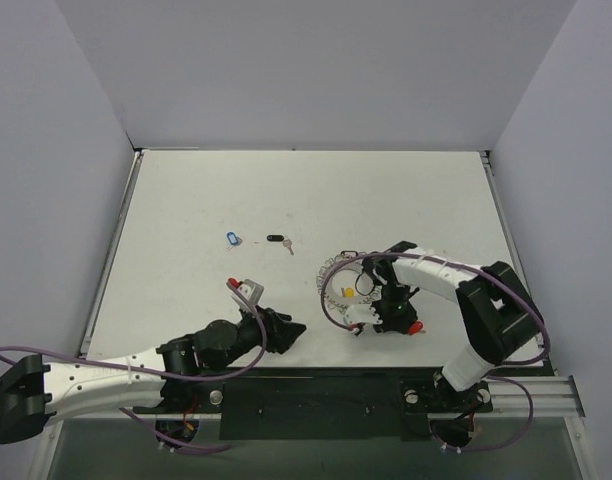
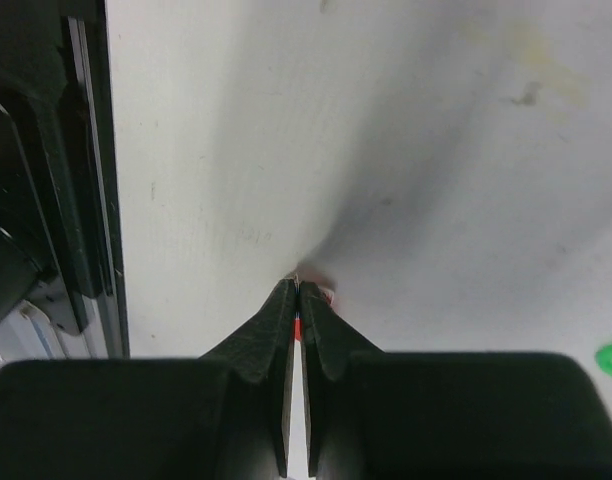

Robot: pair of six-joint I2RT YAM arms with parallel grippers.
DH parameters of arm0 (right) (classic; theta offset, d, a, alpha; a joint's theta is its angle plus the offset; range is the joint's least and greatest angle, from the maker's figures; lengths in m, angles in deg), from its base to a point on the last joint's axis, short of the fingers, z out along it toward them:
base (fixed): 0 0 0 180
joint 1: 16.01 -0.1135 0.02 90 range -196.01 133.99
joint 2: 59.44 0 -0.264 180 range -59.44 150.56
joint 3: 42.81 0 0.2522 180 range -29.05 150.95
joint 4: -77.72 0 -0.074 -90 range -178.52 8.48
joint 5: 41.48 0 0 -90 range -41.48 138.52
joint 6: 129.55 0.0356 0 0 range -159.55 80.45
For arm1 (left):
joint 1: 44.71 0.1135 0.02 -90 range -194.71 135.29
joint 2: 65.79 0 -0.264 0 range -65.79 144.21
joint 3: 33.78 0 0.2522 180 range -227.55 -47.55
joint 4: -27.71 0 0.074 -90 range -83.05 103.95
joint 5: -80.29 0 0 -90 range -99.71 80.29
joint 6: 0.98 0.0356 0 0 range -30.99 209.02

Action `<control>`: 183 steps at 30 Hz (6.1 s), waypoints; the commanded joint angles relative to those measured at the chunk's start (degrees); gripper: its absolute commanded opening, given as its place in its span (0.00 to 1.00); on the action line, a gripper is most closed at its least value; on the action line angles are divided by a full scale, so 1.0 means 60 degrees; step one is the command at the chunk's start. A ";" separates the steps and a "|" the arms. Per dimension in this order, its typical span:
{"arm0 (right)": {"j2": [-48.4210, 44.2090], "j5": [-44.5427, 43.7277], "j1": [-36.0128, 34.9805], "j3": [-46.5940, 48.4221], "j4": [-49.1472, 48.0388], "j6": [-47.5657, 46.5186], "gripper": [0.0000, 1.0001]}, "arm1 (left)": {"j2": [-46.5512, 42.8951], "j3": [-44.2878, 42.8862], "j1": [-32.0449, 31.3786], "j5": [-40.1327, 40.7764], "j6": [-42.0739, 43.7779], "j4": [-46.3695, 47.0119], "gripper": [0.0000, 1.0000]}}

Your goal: Put the keys on the keyring

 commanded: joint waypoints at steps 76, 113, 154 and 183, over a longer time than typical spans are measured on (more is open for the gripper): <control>-0.6237 0.9995 0.5018 -0.0530 0.6590 -0.5586 0.00 | 0.9342 -0.3999 -0.1276 -0.3397 0.5631 0.9187 0.37; -0.6339 0.9600 0.5223 -0.0325 0.6106 -0.4399 0.27 | 0.8537 -0.3619 -0.1335 -0.2767 0.5074 0.8060 0.00; -0.5255 0.9570 0.4315 -0.0032 0.6443 -0.4883 0.15 | 0.8742 -0.4044 -0.1335 -0.3236 0.5089 0.7547 0.00; -0.5373 0.9687 0.4418 -0.0017 0.6371 -0.4780 0.10 | 0.8815 -0.4088 -0.1320 -0.3294 0.5045 0.7459 0.00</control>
